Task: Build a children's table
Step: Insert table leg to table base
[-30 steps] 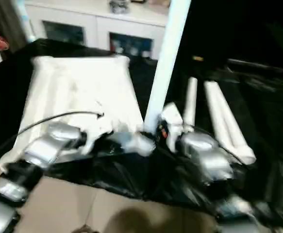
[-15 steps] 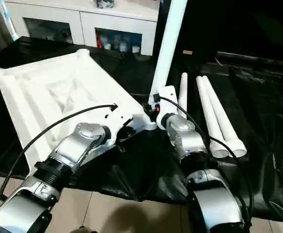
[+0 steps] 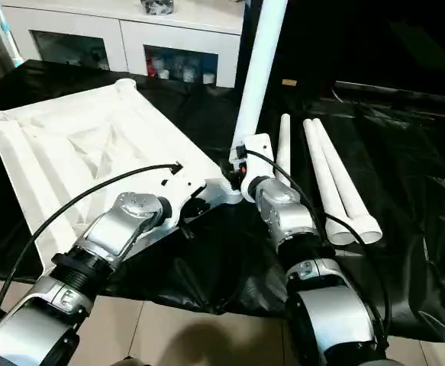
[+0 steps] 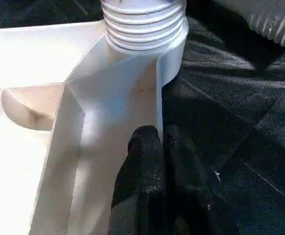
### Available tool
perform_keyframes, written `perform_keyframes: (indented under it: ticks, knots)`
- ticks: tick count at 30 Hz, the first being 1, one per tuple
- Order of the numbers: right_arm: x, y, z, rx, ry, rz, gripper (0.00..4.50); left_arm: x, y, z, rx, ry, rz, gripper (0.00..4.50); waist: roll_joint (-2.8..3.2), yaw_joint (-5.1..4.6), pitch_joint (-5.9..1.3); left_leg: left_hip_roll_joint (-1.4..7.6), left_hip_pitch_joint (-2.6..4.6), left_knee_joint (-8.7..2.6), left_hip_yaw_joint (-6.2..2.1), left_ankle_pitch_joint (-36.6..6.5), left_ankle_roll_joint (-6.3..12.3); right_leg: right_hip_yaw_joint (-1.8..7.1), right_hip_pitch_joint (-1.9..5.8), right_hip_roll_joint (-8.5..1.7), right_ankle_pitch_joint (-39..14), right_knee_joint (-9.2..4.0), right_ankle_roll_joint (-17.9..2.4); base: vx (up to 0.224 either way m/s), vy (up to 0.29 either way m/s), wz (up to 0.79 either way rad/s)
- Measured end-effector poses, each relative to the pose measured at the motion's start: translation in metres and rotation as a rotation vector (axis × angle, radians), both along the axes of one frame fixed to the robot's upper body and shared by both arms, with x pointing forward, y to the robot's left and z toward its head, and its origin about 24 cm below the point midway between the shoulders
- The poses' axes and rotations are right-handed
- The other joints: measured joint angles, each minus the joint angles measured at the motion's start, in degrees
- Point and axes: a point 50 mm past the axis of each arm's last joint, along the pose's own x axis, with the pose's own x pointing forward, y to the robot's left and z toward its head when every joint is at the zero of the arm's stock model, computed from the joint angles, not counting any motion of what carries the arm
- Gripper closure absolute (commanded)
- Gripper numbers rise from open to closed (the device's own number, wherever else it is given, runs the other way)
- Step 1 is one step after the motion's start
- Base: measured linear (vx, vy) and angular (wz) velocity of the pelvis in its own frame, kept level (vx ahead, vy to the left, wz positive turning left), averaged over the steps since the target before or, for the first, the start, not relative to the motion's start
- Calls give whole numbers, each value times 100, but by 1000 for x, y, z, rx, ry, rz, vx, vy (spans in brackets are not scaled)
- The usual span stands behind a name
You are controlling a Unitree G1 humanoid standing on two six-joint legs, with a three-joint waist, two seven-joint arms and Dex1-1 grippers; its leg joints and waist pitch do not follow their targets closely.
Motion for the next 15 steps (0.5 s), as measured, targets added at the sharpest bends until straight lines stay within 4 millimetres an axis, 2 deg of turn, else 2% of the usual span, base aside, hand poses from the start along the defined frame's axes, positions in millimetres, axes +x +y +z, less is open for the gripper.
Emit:
perform_keyframes:
  ticks: [3,6,9,15]
  knots:
    - [0,1,0,10,-7,10,145,0,2,1,-3,0,-12,450,5,-2,3,0,-17,-2,1,0,0,0,-16,0,10,0,-17,0,0,0]
    - [-1,2,1,19,-13,35,130,0,4,2,-4,0,-21,450,6,-4,4,1,-28,-4,1,0,0,0,-28,0,15,1,-26,0,0,0]
    - [-1,2,2,26,-15,60,97,1,7,3,-1,-2,-34,450,12,-4,8,1,-32,-4,1,0,0,0,-32,0,15,1,-26,0,0,0]
    - [-3,1,2,15,-19,142,52,1,14,5,5,-4,-69,450,31,44,20,0,-40,-4,1,0,0,0,-35,0,15,-2,-26,0,0,0]
